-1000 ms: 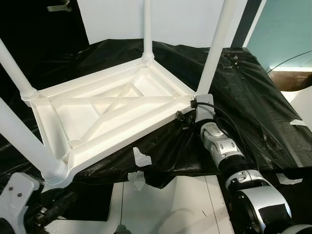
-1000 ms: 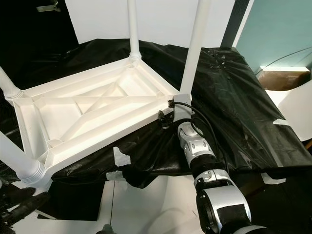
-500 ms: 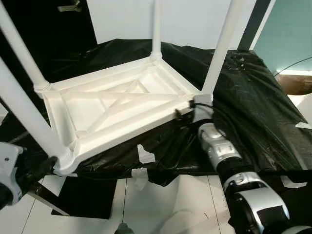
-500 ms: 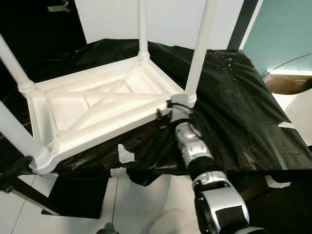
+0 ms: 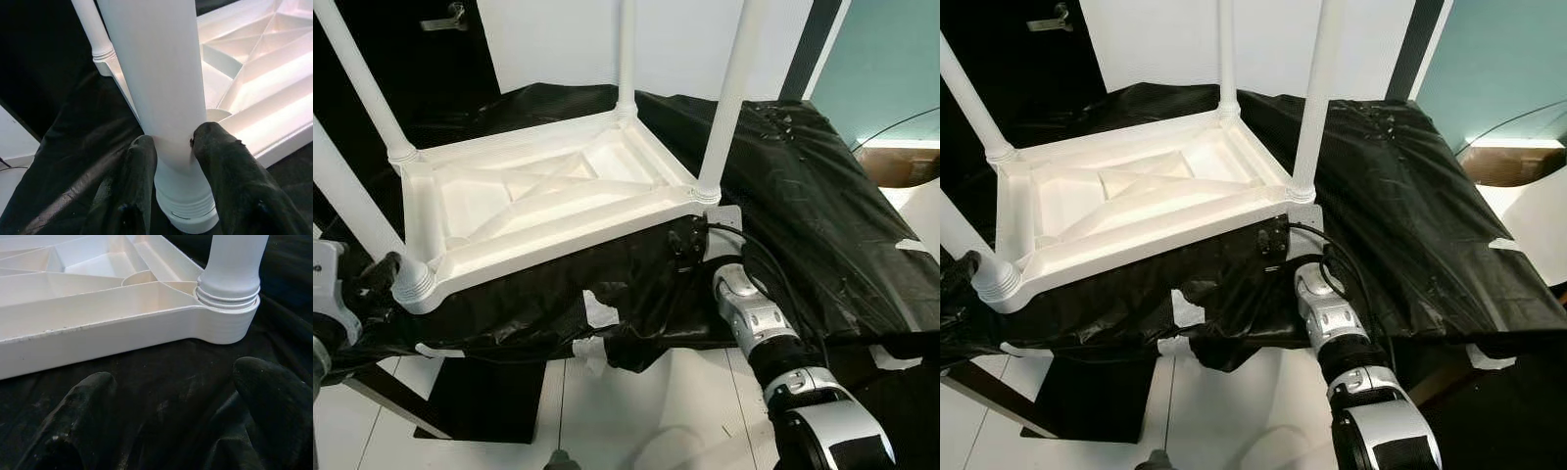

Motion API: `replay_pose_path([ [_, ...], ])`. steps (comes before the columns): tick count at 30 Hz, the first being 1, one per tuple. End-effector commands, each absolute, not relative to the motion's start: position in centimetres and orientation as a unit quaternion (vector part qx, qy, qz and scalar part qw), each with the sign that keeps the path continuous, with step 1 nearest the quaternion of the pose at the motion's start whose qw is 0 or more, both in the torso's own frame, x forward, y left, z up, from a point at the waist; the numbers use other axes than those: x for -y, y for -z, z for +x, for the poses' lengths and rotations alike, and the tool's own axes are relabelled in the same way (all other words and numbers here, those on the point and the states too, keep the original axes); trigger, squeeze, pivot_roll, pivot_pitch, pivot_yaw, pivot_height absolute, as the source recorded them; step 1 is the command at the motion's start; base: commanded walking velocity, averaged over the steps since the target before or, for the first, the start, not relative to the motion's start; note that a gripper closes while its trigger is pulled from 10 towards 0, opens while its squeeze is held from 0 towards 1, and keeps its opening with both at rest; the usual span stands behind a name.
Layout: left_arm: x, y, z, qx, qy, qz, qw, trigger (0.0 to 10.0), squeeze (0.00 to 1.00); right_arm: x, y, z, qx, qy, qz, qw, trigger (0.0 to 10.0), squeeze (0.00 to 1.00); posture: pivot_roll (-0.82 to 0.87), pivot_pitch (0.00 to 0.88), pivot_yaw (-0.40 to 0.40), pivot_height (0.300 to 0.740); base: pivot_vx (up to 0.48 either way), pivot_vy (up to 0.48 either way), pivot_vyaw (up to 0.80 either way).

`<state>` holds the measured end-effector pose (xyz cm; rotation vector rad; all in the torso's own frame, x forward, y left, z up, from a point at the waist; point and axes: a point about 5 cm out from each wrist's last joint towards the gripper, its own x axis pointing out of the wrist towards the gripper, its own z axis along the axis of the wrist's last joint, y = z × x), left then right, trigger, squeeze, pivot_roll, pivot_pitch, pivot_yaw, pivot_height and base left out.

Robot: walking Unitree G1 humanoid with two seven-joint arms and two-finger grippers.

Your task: Building children table

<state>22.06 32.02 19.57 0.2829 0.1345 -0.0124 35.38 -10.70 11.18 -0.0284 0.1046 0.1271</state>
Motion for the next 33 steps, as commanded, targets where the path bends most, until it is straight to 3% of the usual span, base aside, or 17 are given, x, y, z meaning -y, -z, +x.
replay_pose_path([
  [1, -31.9, -18.8, 22.1, -0.088, 0.02, 0.145, 0.985, 10.0, 0.0, 10.9, -11.1, 35.3, -0.055, -0.059, -0.013, 0.997, 10.0, 0.0, 0.12, 0.036, -0.015, 0.74, 0.0, 0.0, 0.0],
  [5, -32.5, -18.2, 21.4, -0.128, 0.049, 0.17, 0.976, 10.0, 0.0, 11.2, -11.1, 35.3, -0.055, -0.053, -0.013, 0.997, 10.0, 0.0, 0.12, 0.038, -0.013, 0.74, 0.0, 0.0, 0.0],
  [6, -33.9, -17.9, 20.6, -0.166, 0.058, 0.201, 0.964, 10.0, 0.0, 11.2, -11.2, 35.4, -0.055, -0.053, -0.015, 0.997, 10.0, 0.0, 0.12, 0.033, -0.013, 0.74, 0.0, 0.0, 0.0],
  [12, -36.1, -17.7, 20.3, -0.197, 0.029, 0.244, 0.949, 10.0, 0.0, 10.8, -11.3, 35.5, -0.058, -0.057, -0.014, 0.997, 10.0, 0.0, 0.12, 0.03, -0.012, 0.74, 0.0, 0.0, 0.0],
  [19, -37.9, -18.4, 22.0, -0.182, -0.022, 0.293, 0.939, 10.0, 0.0, 10.3, -11.4, 35.8, -0.075, -0.067, -0.012, 0.995, 10.0, 0.0, 0.11, 0.024, -0.024, 0.74, 0.0, 0.0, 0.0],
  [21, -38.6, -18.9, 24.1, -0.148, -0.072, 0.307, 0.937, 10.0, 0.0, 10.2, -11.3, 35.9, -0.079, -0.071, -0.021, 0.994, 10.0, 0.0, 0.1, 0.038, -0.027, 0.74, 0.0, 0.0, 0.0],
  [26, -38.4, -18.7, 26.0, -0.11, -0.102, 0.294, 0.944, 10.0, 0.0, 10.1, -11.4, 35.7, -0.074, -0.075, -0.03, 0.994, 10.0, 0.0, 0.07, 0.058, -0.013, 0.74, 0.0, 0.0, 0.0],
  [33, -37.8, -17.8, 28.7, -0.059, -0.124, 0.209, 0.968, 10.0, 0.0, 10.9, -11.4, 34.9, -0.068, -0.067, -0.032, 0.995, 10.0, 0.0, 0.03, 0.116, -0.004, 0.74, 0.0, 0.0, 0.0],
])
